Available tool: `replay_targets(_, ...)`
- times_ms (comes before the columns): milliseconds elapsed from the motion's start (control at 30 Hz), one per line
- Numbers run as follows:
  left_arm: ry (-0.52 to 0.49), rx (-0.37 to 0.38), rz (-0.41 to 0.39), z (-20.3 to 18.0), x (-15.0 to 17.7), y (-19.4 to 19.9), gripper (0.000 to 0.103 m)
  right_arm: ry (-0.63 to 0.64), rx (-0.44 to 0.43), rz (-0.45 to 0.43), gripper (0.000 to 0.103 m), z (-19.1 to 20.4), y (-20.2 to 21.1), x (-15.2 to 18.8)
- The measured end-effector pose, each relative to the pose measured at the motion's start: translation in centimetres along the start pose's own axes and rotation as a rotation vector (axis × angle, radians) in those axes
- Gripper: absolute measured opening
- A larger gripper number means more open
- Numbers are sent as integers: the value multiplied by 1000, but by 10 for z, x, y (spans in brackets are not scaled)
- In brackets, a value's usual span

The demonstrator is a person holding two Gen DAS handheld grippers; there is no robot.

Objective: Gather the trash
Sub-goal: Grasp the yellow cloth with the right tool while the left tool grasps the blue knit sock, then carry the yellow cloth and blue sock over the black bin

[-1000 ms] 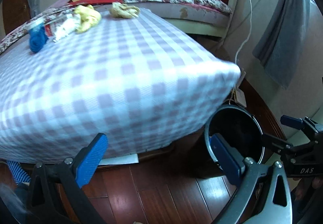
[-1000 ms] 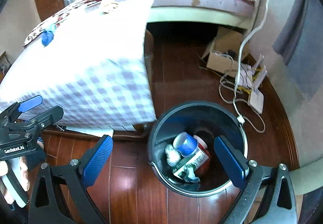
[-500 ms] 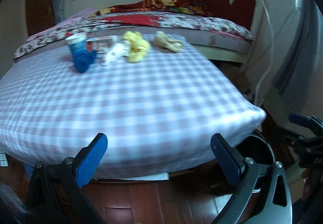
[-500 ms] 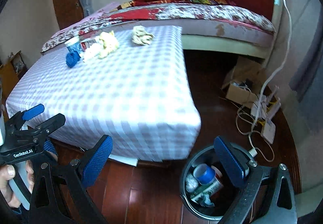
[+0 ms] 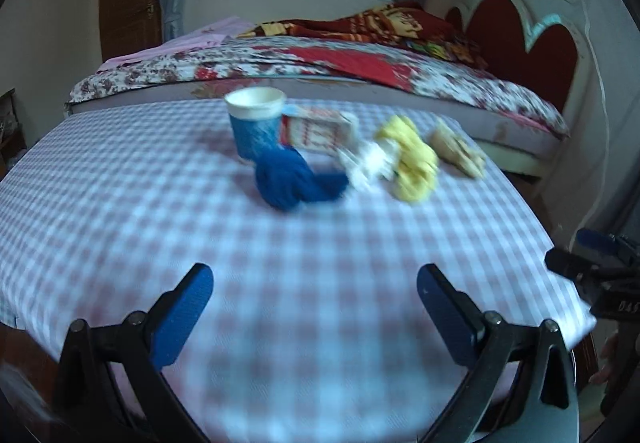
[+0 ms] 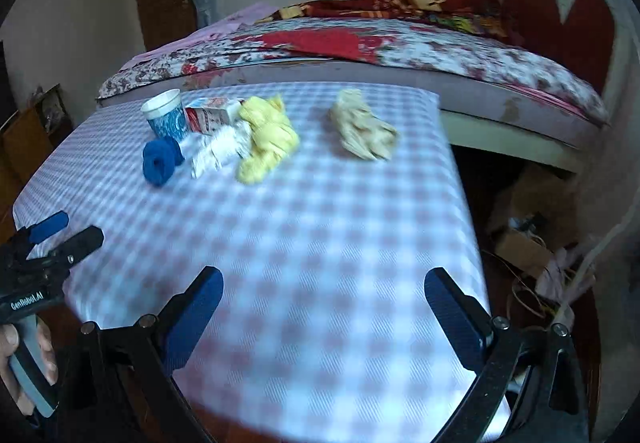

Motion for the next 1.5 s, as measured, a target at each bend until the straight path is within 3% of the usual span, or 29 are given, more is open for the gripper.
replay_targets(200, 22, 29, 34, 22, -46, -40, 83, 31, 3, 10, 102, 21, -39, -59)
replay_targets(267, 18, 24, 49, 23, -55, -55, 82, 45, 16, 1, 100, 26, -49, -74)
replay_targets(333, -1, 7, 75, 21, -60, -71, 78, 47, 15, 10, 84, 28, -63, -91)
replay_targets(400, -12, -5, 107, 19, -63, -84, 77, 46, 6, 33, 76, 29, -77, -104)
replay_targets(567, 6, 29, 128, 22, -67, -95, 70, 77, -7, 79, 67, 37, -104, -123)
replay_targets(800, -4, 55, 132, 18, -70, -100, 49, 78, -54, 128, 45, 42, -124, -127)
replay_targets(900, -28, 62, 115, 15, -71, -93, 45, 59, -73, 122, 33, 40, -121, -124)
replay_targets(1100, -67, 42, 53, 4, -61, -62, 45, 34, -64, 56, 32, 28, -85, -107)
replay_targets(1500, -115, 49, 20, -29, -38, -27, 45, 30, -36, -2, 32, 11, -28, -71)
Point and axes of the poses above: each gripper's, at about its wrist camera, not at the fingertips, and y roughly against the way its jaws point, z to its left, x to its underside, the point moved 3 cm from there along -y, roughly the way its jaws point, and after that the axes turned 13 degrees about z, right-handed, at the moved point
